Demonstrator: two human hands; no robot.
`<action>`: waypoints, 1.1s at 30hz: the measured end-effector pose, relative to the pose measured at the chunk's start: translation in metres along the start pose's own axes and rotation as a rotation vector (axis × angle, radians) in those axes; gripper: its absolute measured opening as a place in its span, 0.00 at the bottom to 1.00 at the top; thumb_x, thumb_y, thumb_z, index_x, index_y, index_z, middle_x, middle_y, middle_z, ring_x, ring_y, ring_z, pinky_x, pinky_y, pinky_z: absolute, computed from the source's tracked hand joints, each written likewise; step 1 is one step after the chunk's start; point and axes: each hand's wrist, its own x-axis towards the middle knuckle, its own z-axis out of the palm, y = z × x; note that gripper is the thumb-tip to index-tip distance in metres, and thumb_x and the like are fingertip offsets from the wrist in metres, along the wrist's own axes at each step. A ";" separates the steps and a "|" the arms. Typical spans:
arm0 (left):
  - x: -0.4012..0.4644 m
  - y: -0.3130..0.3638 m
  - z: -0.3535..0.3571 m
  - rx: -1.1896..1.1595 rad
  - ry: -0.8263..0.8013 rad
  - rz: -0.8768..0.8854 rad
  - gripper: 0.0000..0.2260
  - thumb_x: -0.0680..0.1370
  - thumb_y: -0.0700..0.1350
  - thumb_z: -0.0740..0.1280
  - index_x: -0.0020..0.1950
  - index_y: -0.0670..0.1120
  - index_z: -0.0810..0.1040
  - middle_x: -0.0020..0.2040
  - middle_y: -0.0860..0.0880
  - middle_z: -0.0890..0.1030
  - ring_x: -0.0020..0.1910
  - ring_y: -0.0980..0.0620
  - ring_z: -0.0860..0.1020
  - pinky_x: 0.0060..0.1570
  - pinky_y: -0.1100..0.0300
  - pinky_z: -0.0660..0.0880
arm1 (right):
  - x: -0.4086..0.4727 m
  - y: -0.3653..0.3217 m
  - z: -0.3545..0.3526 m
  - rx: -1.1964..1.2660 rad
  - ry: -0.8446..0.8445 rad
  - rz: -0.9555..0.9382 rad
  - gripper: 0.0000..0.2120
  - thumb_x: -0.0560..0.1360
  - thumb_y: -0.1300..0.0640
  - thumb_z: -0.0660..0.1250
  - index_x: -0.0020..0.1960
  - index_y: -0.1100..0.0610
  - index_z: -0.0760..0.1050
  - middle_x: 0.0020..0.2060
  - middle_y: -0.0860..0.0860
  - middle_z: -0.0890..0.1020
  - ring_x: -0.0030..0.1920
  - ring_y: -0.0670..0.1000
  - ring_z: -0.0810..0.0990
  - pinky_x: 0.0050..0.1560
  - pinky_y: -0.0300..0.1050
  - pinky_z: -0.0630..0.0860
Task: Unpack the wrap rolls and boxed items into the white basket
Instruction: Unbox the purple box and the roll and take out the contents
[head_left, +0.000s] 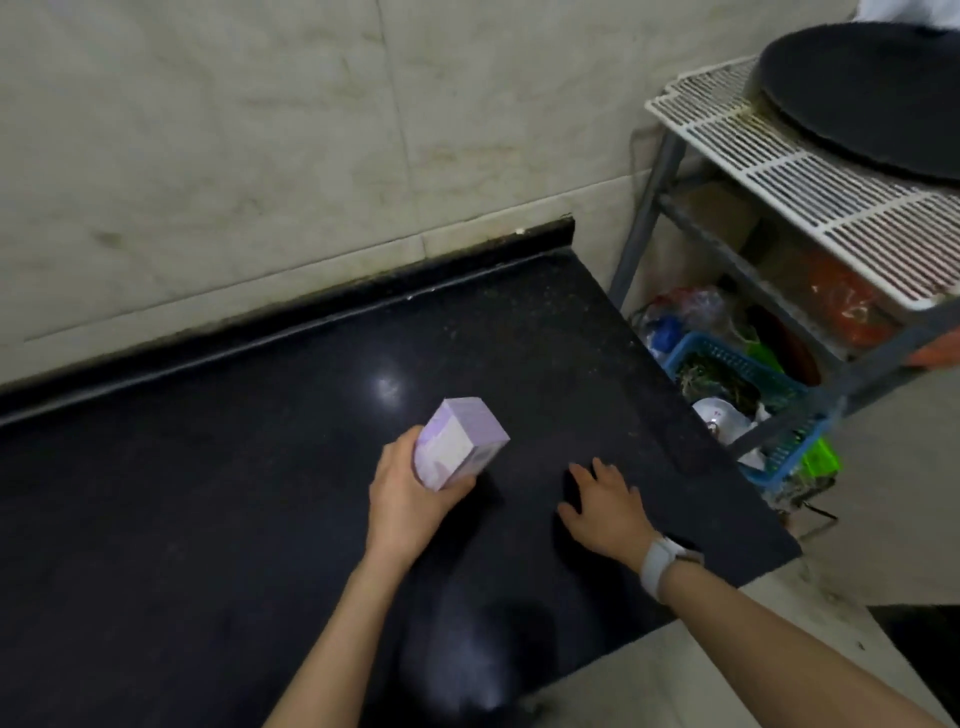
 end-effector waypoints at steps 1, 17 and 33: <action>-0.019 -0.004 -0.007 -0.005 0.036 -0.004 0.22 0.62 0.49 0.76 0.48 0.64 0.69 0.47 0.60 0.72 0.52 0.52 0.74 0.51 0.55 0.72 | -0.006 -0.009 0.000 0.113 0.046 -0.052 0.27 0.78 0.50 0.57 0.73 0.57 0.55 0.74 0.59 0.58 0.74 0.58 0.56 0.73 0.56 0.55; -0.285 -0.125 -0.143 0.598 0.553 -0.288 0.39 0.66 0.45 0.73 0.70 0.60 0.56 0.74 0.45 0.60 0.74 0.45 0.51 0.70 0.39 0.50 | -0.184 -0.189 0.145 0.573 -0.583 -0.590 0.17 0.72 0.61 0.69 0.56 0.48 0.68 0.52 0.52 0.75 0.46 0.45 0.77 0.42 0.29 0.75; -0.481 -0.302 -0.398 -1.068 1.031 -0.659 0.12 0.78 0.46 0.61 0.57 0.40 0.74 0.46 0.43 0.79 0.33 0.54 0.80 0.24 0.66 0.75 | -0.343 -0.414 0.359 0.181 -0.850 -1.048 0.37 0.68 0.64 0.73 0.66 0.44 0.58 0.63 0.40 0.68 0.61 0.32 0.70 0.65 0.34 0.68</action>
